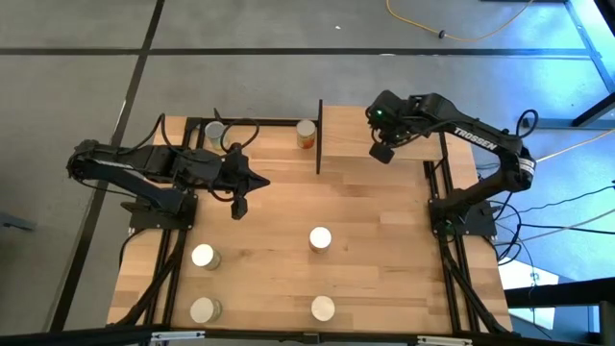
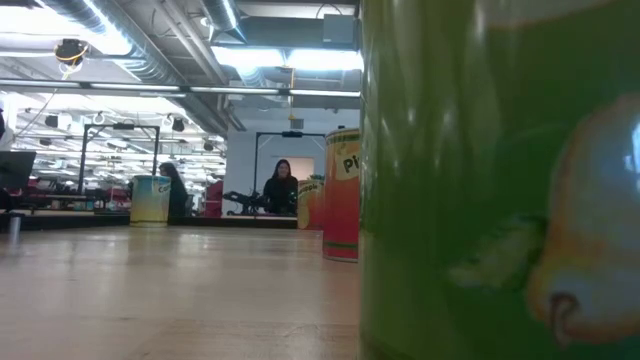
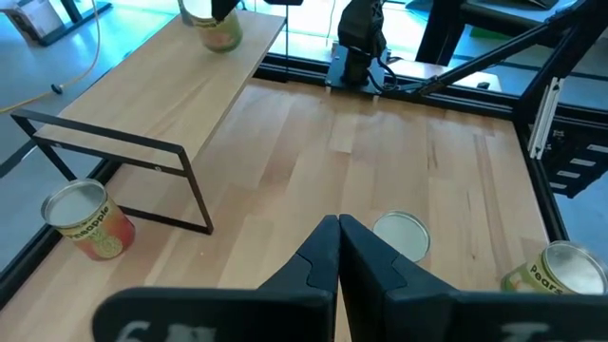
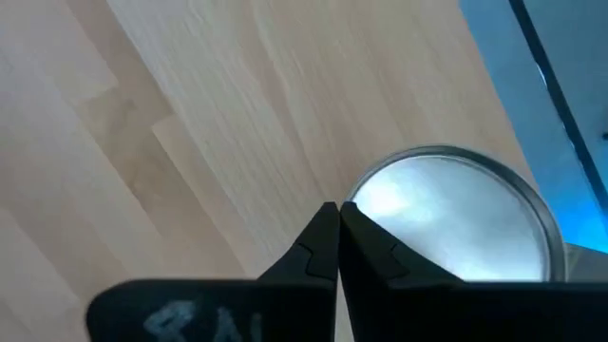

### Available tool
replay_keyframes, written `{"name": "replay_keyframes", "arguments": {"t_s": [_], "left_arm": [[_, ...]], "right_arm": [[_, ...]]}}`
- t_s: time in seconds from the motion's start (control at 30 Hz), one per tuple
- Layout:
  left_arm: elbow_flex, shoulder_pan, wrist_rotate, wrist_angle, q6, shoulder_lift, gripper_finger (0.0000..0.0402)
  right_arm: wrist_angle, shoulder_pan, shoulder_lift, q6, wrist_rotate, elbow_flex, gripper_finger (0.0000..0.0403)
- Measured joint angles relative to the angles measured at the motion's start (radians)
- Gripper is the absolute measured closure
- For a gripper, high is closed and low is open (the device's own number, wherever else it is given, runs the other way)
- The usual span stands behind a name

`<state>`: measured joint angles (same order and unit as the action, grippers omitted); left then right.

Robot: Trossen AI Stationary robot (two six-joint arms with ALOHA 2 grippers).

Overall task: Pick and place cans onto a shelf
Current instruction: Put the bottom canned oranges on the shelf

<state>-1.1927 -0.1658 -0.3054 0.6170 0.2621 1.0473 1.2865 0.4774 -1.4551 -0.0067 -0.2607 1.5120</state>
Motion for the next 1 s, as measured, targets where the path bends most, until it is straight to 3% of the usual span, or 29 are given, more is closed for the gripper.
{"name": "replay_keyframes", "arguments": {"t_s": [0.57, 1.0], "left_arm": [[0.000, 0.000, -0.001, 0.000, -0.001, 0.000, 0.0401], [0.000, 0.000, -0.001, -0.001, 0.025, 0.000, 0.0401]], "right_arm": [[0.001, 0.000, 0.000, -0.027, -0.006, 0.004, 0.0400], [0.027, 0.000, 0.002, -0.054, -0.030, 0.122, 0.0402]]}}
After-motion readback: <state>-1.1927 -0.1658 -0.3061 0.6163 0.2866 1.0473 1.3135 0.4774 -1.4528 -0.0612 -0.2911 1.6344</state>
